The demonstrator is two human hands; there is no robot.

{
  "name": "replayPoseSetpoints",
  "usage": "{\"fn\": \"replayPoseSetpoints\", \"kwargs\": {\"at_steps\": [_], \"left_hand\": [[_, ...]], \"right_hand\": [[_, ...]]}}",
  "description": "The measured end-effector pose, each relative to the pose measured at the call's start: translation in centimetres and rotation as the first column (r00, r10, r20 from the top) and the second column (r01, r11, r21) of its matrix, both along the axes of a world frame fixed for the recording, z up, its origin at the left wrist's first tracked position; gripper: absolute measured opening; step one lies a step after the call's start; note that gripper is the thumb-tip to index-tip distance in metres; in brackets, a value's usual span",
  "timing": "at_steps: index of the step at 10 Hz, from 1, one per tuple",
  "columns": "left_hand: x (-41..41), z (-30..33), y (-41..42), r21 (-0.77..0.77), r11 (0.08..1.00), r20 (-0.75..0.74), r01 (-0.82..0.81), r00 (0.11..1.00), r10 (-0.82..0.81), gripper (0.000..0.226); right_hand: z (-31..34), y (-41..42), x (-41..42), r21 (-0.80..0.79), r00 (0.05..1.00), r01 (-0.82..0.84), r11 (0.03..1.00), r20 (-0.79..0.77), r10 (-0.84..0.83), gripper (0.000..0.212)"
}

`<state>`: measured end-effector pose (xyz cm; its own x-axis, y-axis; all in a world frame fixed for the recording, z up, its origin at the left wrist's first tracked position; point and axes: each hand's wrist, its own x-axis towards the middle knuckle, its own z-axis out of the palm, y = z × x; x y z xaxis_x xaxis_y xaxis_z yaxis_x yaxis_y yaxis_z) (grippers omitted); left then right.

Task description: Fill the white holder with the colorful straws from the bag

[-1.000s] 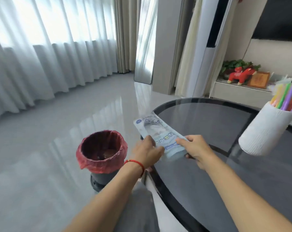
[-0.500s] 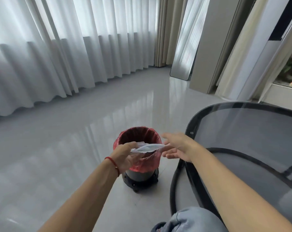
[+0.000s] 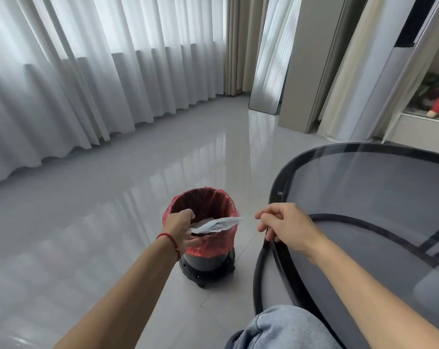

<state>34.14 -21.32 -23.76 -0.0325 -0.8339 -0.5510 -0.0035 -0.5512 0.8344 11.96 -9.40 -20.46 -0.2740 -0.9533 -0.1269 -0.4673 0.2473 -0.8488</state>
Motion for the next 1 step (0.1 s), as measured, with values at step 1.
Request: {"fn": "replayPoseSetpoints", "kwargs": {"at_steps": [1], "left_hand": [[-0.26,2.36,2.87,-0.261,0.965,0.04,0.038,0.999,-0.028,0.016]], "right_hand": [[0.97,2.18,-0.7,-0.072,0.999,0.049,0.996,-0.007,-0.05,0.022]]}}
